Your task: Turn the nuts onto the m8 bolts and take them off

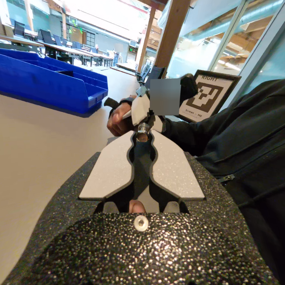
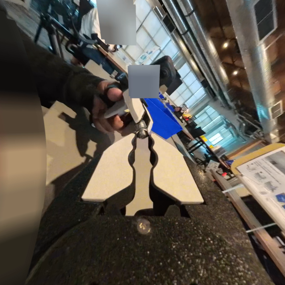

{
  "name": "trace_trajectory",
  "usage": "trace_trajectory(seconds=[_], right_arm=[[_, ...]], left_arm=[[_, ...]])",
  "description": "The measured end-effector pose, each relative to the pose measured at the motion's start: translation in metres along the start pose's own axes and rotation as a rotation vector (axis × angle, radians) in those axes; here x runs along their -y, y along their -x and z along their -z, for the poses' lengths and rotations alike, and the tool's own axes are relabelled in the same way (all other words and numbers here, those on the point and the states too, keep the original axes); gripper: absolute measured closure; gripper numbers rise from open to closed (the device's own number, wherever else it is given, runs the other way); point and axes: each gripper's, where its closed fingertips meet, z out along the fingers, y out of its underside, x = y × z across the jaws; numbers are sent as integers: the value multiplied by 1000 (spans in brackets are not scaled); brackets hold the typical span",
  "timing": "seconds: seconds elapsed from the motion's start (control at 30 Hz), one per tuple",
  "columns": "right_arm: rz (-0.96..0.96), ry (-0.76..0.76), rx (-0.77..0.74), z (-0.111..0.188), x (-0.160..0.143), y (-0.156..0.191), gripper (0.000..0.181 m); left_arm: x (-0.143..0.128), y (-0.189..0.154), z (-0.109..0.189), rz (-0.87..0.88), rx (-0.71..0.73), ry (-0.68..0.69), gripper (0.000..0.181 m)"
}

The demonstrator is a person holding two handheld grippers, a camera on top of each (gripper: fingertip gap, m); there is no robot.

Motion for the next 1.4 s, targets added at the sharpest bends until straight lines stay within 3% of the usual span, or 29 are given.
trace_trajectory(seconds=[0.1,0.27,0.4,0.57,0.63,0.8,0.87,0.97,1.2,1.3,1.4], right_arm=[[-67,-18,-2,0,3,-3,157],[-452,-47,90,0,6,-7,142],[-638,-76,117,1,8,-13,146],[-603,-63,121,1,8,-10,167],[-541,-41,122,0,6,-6,167],[-97,-15,48,0,3,4,167],[54,13,-4,-2,-2,4,167],[-39,-3,-12,-2,1,-1,157],[-557,-72,100,0,9,-11,147],[-606,-69,117,0,8,-11,158],[-493,-51,113,0,8,-6,167]], left_arm=[[7,1,1,-75,35,-31,166],[17,5,4,-314,162,-56,166],[19,2,1,-447,204,-46,166],[11,3,-2,-440,194,-3,166],[7,2,-3,-393,168,13,166],[-5,-2,-1,30,-18,25,166],[-5,4,0,92,-10,17,166],[3,2,1,-25,23,-17,167],[13,0,-1,-433,179,-16,166],[13,-2,-3,-467,183,-16,166],[9,-1,-2,-396,156,-4,166]])
